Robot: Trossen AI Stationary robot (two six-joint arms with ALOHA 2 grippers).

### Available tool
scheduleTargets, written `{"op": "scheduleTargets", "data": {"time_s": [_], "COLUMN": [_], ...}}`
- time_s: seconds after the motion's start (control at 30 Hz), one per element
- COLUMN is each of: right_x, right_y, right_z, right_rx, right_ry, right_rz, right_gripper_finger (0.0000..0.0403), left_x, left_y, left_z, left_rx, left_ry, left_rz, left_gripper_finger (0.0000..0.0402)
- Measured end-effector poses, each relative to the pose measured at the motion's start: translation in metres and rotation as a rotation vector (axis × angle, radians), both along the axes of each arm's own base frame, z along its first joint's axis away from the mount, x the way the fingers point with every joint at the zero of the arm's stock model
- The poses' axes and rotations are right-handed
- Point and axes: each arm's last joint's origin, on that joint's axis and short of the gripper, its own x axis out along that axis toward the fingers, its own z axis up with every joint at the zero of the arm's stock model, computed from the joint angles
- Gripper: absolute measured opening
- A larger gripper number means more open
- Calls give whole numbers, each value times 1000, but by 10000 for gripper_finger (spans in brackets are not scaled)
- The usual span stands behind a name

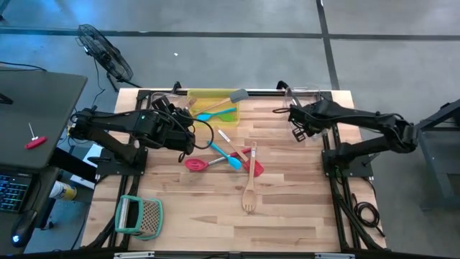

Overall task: Pick & Place Kitchen Items
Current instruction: Put the yellow table knife into the right transparent bin, then put the wooden serving spoon into the left transparent bin

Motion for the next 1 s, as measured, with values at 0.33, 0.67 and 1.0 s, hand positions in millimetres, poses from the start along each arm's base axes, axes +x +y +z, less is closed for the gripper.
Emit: {"op": "scheduleTargets", "data": {"time_s": [0.33,0.67,1.0], "right_x": [-4,-3,6], "right_y": [-9,-8,-4], "right_z": [-19,-19,-17], "right_rx": [31,6,-136], "right_ry": [-33,-32,6], "right_rz": [0,-8,119], "right_gripper_finger": [74,178,242], "left_x": [2,2,3], "left_y": [0,0,0], "left_z": [1,1,1], "left_rx": [-5,-6,-6], "left_ry": [-26,-28,-30], "left_rz": [0,0,0], "left_gripper_finger": [232,232,232]}}
